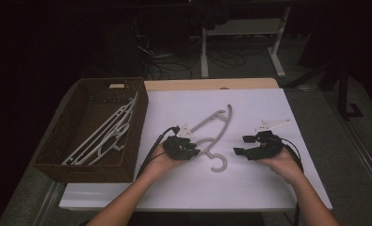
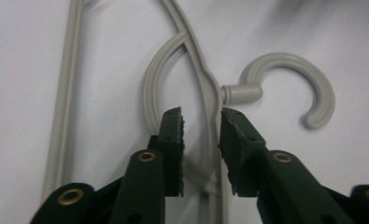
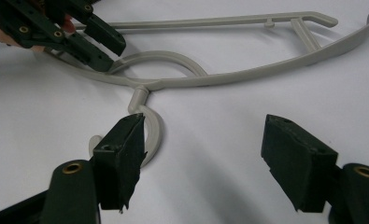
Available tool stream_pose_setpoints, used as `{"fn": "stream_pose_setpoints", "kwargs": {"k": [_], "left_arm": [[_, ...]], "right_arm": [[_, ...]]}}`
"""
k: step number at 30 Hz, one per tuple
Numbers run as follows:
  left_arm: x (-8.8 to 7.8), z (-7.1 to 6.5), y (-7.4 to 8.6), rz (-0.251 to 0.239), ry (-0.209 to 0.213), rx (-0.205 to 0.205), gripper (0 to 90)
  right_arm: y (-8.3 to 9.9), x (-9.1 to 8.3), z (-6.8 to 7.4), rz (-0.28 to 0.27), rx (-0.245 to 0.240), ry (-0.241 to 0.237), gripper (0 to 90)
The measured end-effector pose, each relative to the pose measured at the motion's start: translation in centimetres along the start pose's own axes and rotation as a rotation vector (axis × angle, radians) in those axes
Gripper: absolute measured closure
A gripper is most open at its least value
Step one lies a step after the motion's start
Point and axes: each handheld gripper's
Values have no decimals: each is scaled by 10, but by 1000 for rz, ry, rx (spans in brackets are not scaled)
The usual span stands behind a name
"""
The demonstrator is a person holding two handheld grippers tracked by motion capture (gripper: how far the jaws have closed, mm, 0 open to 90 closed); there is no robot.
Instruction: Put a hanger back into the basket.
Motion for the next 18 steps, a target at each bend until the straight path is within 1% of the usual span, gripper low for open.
{"fn": "stream_pose_setpoints", "kwargs": {"k": [2, 5, 11, 13, 16, 18], "left_arm": [[-2, -1, 3, 15, -8, 3, 661], [-4, -2, 9, 32, -4, 5, 640], [-7, -5, 24, 72, -8, 11, 632], [-8, -6, 28, 67, -11, 10, 630], [-8, -8, 28, 66, -18, 18, 631], [-8, -8, 29, 68, -15, 19, 631]], "right_arm": [[0, 0, 0, 0, 0, 0, 295], [0, 0, 1, 0, 0, 1, 295], [0, 1, 1, 1, -3, 1, 296], [0, 2, 1, 5, -5, -3, 302], [-1, 4, 3, 11, -13, -11, 338], [-1, 7, 5, 16, -17, -19, 347]]}}
Point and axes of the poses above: each handheld gripper's, and its own axes: x roughly forward along the jaws, y roughly out of its underside, z roughly to its left, and after that the axes turned 2 degrees about x, right-handed
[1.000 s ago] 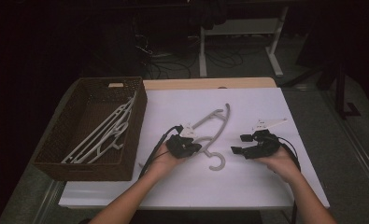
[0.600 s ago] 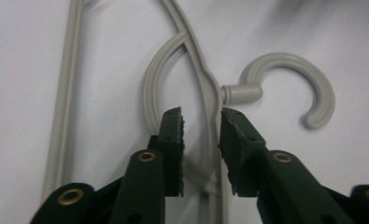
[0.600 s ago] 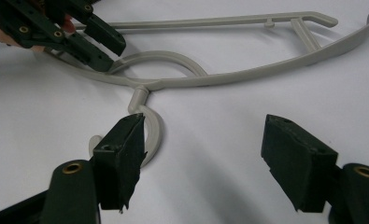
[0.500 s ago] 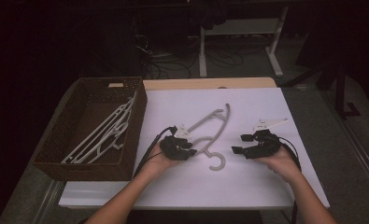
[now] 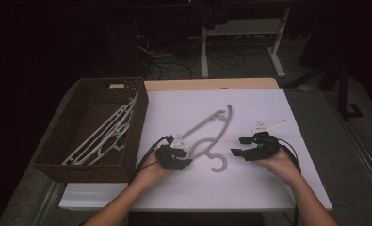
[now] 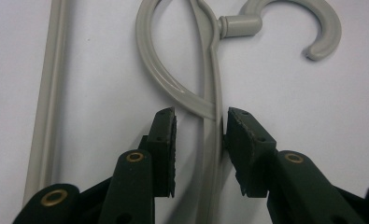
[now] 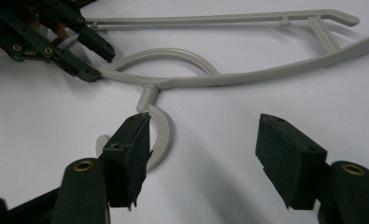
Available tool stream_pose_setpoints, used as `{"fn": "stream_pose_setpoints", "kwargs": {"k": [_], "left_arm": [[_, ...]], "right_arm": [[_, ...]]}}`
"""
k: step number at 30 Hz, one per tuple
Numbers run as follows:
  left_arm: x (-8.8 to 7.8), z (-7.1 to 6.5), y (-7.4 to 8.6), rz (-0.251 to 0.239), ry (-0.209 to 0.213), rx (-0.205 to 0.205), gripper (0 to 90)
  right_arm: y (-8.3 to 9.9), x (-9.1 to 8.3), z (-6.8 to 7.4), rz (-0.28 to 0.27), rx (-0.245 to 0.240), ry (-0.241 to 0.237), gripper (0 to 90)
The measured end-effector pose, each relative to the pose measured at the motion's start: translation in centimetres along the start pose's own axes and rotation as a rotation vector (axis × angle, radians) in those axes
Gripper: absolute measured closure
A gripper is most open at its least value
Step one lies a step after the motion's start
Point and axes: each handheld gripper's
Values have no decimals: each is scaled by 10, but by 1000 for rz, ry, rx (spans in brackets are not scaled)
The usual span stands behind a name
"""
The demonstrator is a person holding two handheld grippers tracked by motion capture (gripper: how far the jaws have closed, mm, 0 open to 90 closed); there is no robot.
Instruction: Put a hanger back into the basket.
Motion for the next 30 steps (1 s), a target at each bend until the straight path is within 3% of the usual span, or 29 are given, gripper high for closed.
{"fn": "stream_pose_setpoints", "kwargs": {"k": [4, 12, 21, 30], "left_arm": [[1, -1, 0, 0, 5, 11, 663], [1, -2, 3, -27, 18, 11, 814], [0, 2, 1, -32, 49, -11, 824], [-17, 3, -13, -110, 68, -32, 826]], "right_arm": [[-1, 4, 2, 6, -9, -6, 357], [-2, 3, 5, 7, -12, -12, 377], [-2, 2, 3, -7, -8, -17, 390], [-2, -7, -2, -46, 14, -5, 390]]}}
Point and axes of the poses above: each handheld gripper's, and its own axes: x roughly forward along the jaws, y roughly out of its underside, z roughly to its left, and after that the axes turned 2 degrees about x, right-handed
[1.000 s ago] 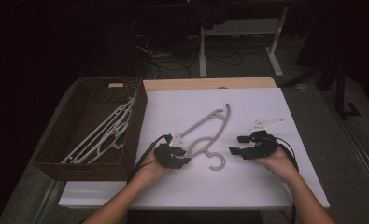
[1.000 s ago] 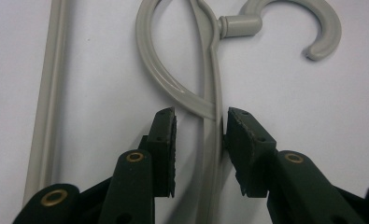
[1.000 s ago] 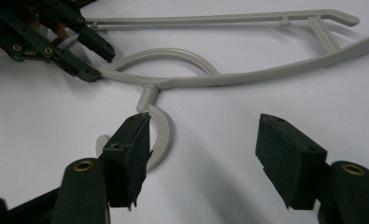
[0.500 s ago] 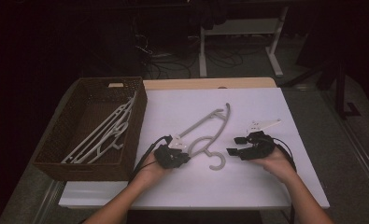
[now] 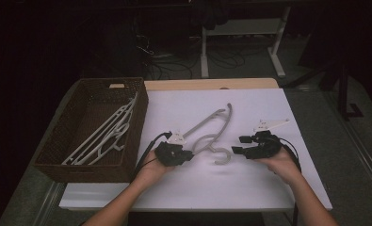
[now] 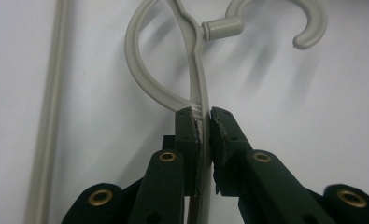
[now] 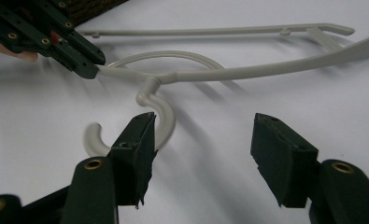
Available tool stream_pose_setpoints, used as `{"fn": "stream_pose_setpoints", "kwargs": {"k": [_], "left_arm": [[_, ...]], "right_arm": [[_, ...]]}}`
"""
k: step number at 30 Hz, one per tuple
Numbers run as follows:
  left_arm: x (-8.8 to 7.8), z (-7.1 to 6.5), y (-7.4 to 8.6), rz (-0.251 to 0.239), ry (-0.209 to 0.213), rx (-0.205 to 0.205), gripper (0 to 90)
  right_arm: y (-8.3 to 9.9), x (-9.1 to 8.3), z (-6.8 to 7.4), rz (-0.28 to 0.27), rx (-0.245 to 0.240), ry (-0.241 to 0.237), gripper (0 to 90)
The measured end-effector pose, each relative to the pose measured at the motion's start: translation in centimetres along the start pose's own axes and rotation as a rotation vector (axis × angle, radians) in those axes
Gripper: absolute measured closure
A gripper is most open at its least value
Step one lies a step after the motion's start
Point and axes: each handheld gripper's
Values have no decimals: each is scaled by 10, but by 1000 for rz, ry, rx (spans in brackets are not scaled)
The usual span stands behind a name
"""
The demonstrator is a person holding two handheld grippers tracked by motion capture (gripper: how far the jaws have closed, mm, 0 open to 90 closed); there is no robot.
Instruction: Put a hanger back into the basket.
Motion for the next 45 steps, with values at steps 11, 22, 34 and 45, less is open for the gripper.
{"fn": "stream_pose_setpoints", "kwargs": {"k": [11, 22, 34, 45], "left_arm": [[-25, 1, -16, -85, -2, -18, 832], [-45, 2, -28, -157, 4, -19, 833], [-111, 13, -52, -239, -43, -16, 832], [-190, 45, -50, -268, -120, -55, 831]], "right_arm": [[0, -7, -5, -31, 20, 14, 390], [0, -7, -6, -29, 19, 13, 391], [0, -6, -7, -27, 23, 14, 390], [-1, -8, -6, -25, 25, 14, 364]]}}
Point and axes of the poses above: each handheld gripper's, and its own axes: x roughly forward along the jaws, y roughly out of its underside, z roughly to its left, and after that the axes turned 2 degrees about x, right-handed
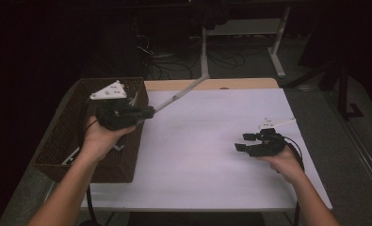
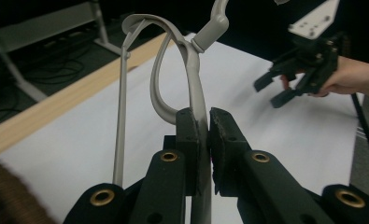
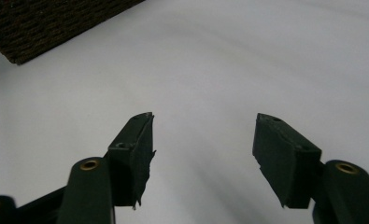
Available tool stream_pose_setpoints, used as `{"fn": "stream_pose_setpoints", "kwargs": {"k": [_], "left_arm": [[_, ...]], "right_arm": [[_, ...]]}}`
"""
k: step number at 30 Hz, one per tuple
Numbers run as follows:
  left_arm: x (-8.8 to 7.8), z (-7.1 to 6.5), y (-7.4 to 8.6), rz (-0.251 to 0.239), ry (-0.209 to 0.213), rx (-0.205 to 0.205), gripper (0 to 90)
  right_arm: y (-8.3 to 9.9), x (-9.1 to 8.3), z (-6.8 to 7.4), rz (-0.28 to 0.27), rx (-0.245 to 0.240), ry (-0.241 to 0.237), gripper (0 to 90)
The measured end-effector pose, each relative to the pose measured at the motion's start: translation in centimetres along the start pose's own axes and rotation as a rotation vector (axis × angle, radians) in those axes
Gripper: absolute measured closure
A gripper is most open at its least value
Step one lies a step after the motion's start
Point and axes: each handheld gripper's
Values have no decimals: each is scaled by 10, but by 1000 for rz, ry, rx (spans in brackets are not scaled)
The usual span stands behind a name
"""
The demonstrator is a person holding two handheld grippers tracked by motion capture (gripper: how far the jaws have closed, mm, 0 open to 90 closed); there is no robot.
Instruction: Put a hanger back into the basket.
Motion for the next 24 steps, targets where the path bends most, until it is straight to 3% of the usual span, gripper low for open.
{"fn": "stream_pose_setpoints", "kwargs": {"k": [7, 13, 20, 24], "left_arm": [[-44, 33, 7, -27, -72, -49, 831], [-74, 57, 25, -37, -137, -88, 831], [-95, 82, 60, -31, -190, -147, 830], [-99, 92, 81, -25, -192, -182, 830]], "right_arm": [[0, 0, 3, -9, -7, 1, 284], [-2, -1, 8, -10, -29, 5, 221], [-7, -4, 18, -19, -70, 19, 146], [-11, -6, 23, -25, -83, 19, 146]]}}
Point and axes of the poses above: each handheld gripper's, and its own axes: x roughly forward along the jaws, y roughly out of its underside, z roughly to its left, and after that the axes turned 2 degrees about x, right-handed
